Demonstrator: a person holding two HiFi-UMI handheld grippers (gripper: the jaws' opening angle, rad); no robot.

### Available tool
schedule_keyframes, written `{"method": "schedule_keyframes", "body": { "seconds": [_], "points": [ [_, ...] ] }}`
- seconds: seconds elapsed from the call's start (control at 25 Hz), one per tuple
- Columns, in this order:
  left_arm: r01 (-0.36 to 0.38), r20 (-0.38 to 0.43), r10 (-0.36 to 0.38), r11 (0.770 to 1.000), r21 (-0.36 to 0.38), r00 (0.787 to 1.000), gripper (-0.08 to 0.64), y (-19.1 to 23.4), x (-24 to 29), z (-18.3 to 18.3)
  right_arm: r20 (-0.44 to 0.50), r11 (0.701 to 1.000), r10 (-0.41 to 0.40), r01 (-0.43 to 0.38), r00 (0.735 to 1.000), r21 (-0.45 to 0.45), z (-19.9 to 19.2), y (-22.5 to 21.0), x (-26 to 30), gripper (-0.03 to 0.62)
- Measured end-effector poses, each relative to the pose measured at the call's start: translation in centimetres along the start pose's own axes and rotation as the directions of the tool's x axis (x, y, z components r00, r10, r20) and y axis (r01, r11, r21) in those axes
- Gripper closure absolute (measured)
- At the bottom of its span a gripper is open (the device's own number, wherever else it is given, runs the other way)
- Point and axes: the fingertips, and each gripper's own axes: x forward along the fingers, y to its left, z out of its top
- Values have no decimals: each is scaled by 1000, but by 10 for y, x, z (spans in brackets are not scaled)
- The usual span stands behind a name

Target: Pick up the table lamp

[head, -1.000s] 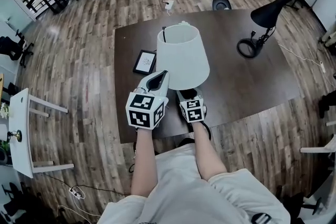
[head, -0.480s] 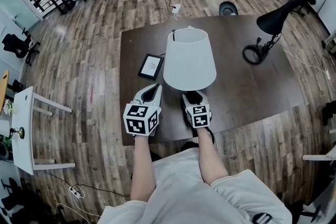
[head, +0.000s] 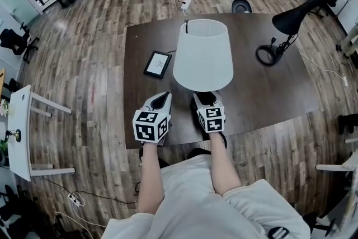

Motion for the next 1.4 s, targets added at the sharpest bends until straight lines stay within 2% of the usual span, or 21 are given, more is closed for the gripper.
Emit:
{"method": "schedule_keyframes", "body": {
  "seconds": [0.28, 0.4, 0.52, 0.72, 0.84, 1.04, 1.16, 1.24, 1.4],
  "points": [
    [35, -49, -35, 999, -13, 998, 560, -23, -13, -1, -15, 1000, -5, 5, 1000, -10, 24, 6, -38, 370],
    [57, -71, -57, 998, 4, 996, 560, -28, -20, -1, -10, 1000, -7, 7, 1000, -1, 34, 14, -48, 370],
    [93, -111, -88, 995, 35, 990, 560, -32, -30, -10, -16, 1000, -11, 11, 1000, -4, 32, 23, -61, 370],
    [144, -144, -138, 989, 31, 980, 560, -30, -46, -24, -28, 999, -42, 42, 999, -5, 27, 48, -85, 372],
    [186, -154, -177, 982, 45, 972, 560, -35, -56, -34, -23, 997, -80, 80, 997, 24, 18, 60, -96, 374],
    [209, -117, -203, 977, 35, 972, 560, -26, -63, -37, 21, 987, -142, 139, 990, 82, 14, 59, -71, 388],
    [207, -120, -199, 976, 62, 973, 560, -17, -57, -43, 47, 979, -168, 161, 985, 126, 6, 52, -61, 390],
    [196, -125, -185, 977, 81, 975, 560, -9, -50, -46, 49, 977, -181, 174, 982, 120, -4, 47, -56, 391],
    [193, -125, -184, 979, 72, 975, 560, -6, -46, -47, 48, 973, -201, 194, 978, 127, -15, 36, -53, 394]
  ]
}}
